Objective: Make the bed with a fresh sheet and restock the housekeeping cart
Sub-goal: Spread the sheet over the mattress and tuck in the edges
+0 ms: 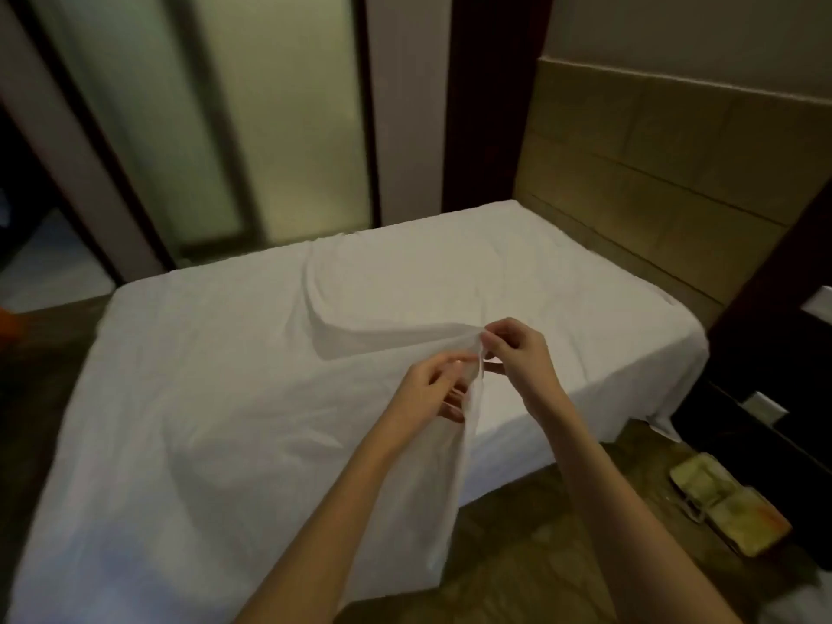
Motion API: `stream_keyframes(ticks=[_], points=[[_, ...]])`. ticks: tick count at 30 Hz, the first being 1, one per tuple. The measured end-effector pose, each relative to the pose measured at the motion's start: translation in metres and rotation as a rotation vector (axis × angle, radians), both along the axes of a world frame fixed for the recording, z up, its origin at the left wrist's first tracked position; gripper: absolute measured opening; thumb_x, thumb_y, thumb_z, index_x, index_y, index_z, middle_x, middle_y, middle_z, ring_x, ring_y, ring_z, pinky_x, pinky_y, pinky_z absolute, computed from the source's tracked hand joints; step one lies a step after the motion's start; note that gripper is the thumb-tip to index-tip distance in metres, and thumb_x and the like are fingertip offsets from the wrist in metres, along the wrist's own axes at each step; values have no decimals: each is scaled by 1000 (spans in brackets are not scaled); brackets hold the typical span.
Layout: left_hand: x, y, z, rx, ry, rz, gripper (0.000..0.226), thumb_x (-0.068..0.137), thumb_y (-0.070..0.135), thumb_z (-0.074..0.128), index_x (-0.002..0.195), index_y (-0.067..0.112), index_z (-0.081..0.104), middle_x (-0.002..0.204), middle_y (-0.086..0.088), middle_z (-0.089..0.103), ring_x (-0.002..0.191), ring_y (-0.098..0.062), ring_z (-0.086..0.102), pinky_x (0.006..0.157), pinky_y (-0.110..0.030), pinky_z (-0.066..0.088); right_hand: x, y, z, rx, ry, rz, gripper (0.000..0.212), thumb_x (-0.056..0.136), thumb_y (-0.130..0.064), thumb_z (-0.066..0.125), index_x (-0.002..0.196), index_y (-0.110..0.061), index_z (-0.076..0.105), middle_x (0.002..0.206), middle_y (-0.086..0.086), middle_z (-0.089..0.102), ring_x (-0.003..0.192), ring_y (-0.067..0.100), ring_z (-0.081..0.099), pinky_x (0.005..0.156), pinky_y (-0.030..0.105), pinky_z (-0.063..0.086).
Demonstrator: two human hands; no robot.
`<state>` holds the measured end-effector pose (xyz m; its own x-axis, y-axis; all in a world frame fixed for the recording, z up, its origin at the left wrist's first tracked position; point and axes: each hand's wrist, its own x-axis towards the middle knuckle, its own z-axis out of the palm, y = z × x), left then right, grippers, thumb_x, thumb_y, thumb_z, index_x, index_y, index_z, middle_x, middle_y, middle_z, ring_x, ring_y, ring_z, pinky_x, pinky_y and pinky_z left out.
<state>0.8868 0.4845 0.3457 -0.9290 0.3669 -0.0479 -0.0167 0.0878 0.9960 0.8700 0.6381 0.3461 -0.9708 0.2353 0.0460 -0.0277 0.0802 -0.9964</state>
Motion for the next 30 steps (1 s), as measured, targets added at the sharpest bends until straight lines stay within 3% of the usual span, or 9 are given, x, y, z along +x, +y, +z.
stream_keyframes(ticks=[2, 5, 10, 14, 16, 21, 24, 27, 30], points=[[-27, 27, -1, -6, 24, 15, 24, 101, 11, 42, 120, 16, 54, 76, -4, 62, 54, -8, 58, 52, -22, 49, -5, 24, 3, 20, -14, 3, 11, 92, -3, 55, 82, -5, 60, 74, 11, 56, 69, 16, 58, 58, 21, 53], [-74, 71, -2, -160, 241, 14, 32, 97, 8, 49, 122, 24, 60, 81, 4, 55, 62, -5, 51, 59, -13, 43, -12, 63, 3, 73, -59, -7, 8, 92, -6, 56, 89, 0, 61, 77, 11, 58, 72, 15, 59, 62, 24, 56], [-132, 156, -8, -372, 408, -342, 16, 94, 19, 57, 101, 16, 71, 96, 2, 42, 84, -7, 49, 81, -19, 40, -22, 128, -5, 160, -129, -115, 9, 93, -9, 57, 90, -5, 64, 77, 4, 62, 70, 8, 62, 61, 20, 55], [-159, 214, -15, -391, 392, -532, 12, 94, 20, 54, 85, 24, 60, 87, 8, 57, 81, -7, 54, 70, -14, 41, -37, 183, -14, 170, -135, -224, 10, 93, -12, 57, 86, -12, 64, 81, 1, 62, 79, 13, 61, 65, 21, 54], [-172, 248, -19, -391, 415, -490, 14, 93, 17, 55, 81, 22, 60, 78, 3, 60, 69, -11, 53, 65, -24, 44, -50, 212, -23, 180, -122, -274, 9, 93, -15, 57, 87, -14, 64, 85, 1, 62, 84, 15, 61, 70, 23, 55], [-210, 347, -34, -372, 472, -434, 13, 90, 8, 55, 80, 13, 61, 73, -10, 63, 61, -13, 51, 63, -24, 43, -93, 297, -65, 173, -110, -337, 7, 90, -27, 63, 94, -22, 62, 92, -5, 62, 90, 14, 61, 78, 25, 54], [-247, 418, -54, -401, 519, -437, 12, 89, 5, 56, 81, 10, 63, 71, 0, 60, 63, -8, 50, 63, -19, 40, -124, 363, -95, 218, -198, -309, 7, 89, -24, 62, 95, -19, 62, 91, -2, 61, 90, 18, 59, 77, 25, 52], [-286, 493, -68, -445, 543, -427, 11, 88, 1, 56, 81, 5, 63, 64, 12, 54, 61, 1, 50, 61, -10, 35, -145, 442, -119, 178, -271, -323, 9, 91, -17, 57, 91, -15, 66, 88, 3, 65, 89, 22, 61, 80, 35, 52], [-321, 563, -81, -460, 526, -415, 11, 90, 1, 55, 83, 3, 63, 64, 17, 52, 60, 3, 48, 61, -9, 35, -157, 519, -134, 176, -349, -353, 16, 94, -18, 54, 84, -21, 65, 80, -6, 62, 80, 13, 60, 68, 22, 49]])
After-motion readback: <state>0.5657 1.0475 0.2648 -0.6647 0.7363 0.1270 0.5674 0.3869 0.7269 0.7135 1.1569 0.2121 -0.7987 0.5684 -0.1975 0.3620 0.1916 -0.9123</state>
